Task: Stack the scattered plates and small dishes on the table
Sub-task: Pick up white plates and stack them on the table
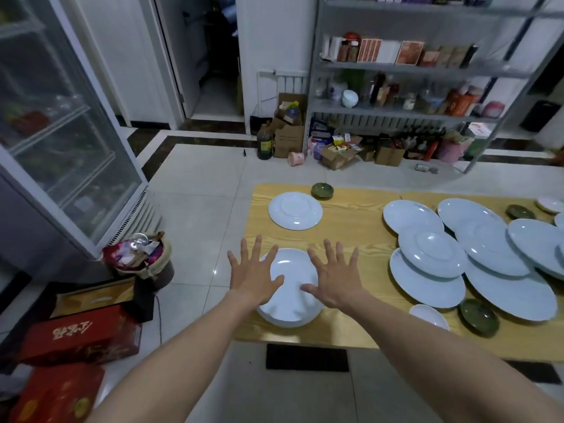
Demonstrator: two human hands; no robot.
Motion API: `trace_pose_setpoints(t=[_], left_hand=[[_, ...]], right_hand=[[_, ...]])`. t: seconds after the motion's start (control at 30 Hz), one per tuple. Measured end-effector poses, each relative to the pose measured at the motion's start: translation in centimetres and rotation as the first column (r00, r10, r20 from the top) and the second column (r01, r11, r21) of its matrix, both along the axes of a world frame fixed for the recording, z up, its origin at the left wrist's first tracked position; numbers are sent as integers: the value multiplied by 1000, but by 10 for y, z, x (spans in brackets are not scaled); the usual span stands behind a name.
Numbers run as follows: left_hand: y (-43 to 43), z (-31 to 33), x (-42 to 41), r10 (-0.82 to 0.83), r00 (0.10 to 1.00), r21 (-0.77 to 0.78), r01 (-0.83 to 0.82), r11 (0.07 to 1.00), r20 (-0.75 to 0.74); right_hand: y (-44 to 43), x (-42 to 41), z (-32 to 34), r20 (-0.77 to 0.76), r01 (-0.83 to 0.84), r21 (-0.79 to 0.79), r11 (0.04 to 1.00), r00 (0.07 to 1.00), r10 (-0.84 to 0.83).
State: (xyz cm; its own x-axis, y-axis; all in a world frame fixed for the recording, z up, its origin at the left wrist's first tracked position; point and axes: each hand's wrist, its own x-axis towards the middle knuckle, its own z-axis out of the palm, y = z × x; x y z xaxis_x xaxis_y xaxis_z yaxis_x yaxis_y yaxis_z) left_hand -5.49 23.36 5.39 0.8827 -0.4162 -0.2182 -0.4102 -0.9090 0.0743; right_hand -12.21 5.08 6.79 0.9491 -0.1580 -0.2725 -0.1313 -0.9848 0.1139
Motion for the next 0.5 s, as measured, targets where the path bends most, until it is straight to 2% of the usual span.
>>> trace_pose_setpoints(t=[0.17,0.5], left_hand=[[-4,16,-1,-49,997,-16,50,999,51],[-21,17,20,-82,993,-23,84,996,79]], right_hand=[[2,-5,15,38,30,-63,998,999,-28],[-16,18,21,69,80,-50,996,995,-77]])
